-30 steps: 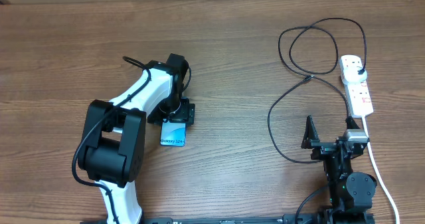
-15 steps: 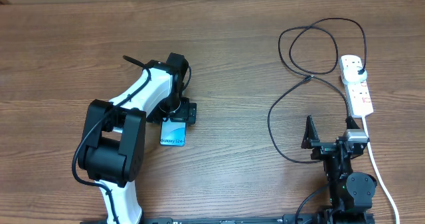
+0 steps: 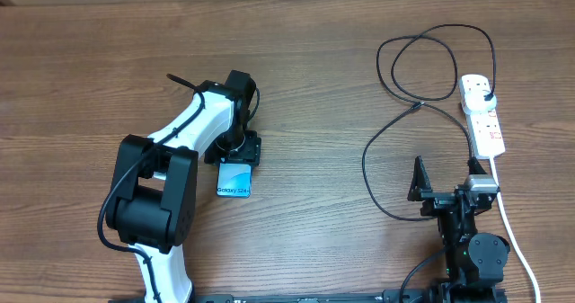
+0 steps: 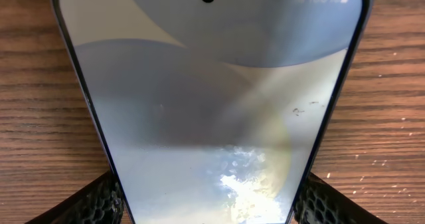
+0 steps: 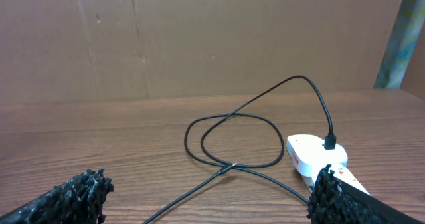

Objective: Plug charger to phone and switch on socket
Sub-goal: 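Lower the left gripper and close it on the phone's top edge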

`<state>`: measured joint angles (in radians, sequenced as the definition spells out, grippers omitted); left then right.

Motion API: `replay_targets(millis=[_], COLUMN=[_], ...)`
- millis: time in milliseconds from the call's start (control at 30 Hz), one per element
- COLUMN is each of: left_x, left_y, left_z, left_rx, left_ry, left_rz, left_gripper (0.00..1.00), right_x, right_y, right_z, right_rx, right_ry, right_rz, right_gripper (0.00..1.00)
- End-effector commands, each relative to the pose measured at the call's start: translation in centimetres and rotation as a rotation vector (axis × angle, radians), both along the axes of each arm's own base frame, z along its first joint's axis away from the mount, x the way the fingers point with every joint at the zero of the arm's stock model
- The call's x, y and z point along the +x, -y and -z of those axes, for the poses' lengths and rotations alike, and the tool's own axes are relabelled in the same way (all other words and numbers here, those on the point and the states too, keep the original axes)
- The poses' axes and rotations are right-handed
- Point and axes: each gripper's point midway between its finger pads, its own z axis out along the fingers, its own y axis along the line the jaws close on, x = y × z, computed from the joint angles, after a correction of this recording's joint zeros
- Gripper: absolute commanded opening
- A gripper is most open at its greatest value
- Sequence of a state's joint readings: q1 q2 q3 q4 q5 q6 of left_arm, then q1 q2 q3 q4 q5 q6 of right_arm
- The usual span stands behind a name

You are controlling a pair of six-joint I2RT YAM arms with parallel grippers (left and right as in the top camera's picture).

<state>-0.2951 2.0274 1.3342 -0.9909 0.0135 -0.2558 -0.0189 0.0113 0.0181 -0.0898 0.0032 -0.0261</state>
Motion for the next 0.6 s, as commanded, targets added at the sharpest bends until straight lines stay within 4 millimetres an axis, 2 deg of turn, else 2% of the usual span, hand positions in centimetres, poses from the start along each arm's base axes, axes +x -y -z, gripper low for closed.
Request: replay_targets(millis=[0,267,400,567], left_x=[-2.2,-2.8,-2.9,-2.9], left_y=[-0.2,1.4,1.9,2.0], left_z=[3.8,3.6,3.5,3.5], left_rx=[0.004,-0.090,-0.116,-0.123], left_ry=[-0.114,-0.145,-0.152,-0.155], left_rz=[-0.001,-0.017,-0.022,-0.024], left_gripper=[0.66,0.66,0.71,0.66], right_x=[0.0,0.0,0.0,0.0], right_y=[-0.2,-0.2,-0.2,-0.2], right_z=[0.2,0.2,0.2,0.2], right_rx=[-0.001,-0.001,-0.001,-0.001], right_ry=[0.002,0.002,0.002,0.002], right_rz=[-0.009,-0.009,-0.009,-0.010], right_gripper=[1.00,1.00,1.00,1.00])
